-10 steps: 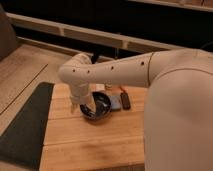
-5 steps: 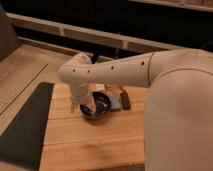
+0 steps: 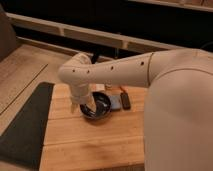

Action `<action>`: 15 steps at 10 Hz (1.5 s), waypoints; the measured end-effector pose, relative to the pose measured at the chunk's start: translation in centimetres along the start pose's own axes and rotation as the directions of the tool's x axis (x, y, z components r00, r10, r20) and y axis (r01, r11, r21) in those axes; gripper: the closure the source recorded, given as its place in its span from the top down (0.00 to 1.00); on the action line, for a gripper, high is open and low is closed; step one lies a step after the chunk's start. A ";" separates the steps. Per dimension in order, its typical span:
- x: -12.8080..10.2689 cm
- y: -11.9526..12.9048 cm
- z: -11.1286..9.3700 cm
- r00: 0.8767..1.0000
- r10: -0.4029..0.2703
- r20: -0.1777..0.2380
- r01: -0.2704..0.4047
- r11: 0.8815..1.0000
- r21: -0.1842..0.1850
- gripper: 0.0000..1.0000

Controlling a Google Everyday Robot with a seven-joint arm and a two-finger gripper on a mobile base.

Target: Place the eraser on the white sponge

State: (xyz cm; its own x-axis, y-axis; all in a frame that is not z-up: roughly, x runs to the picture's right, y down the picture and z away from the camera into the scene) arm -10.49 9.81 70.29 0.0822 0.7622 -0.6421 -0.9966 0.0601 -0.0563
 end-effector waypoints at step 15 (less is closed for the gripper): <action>-7.2 -23.2 -3.6 0.956 0.064 0.288 -0.125 0.972 0.199 0.65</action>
State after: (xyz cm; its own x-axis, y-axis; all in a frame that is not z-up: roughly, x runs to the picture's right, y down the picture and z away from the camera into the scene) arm 12.08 0.56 73.46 0.0131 0.9176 -0.3972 -0.9798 0.0909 0.1779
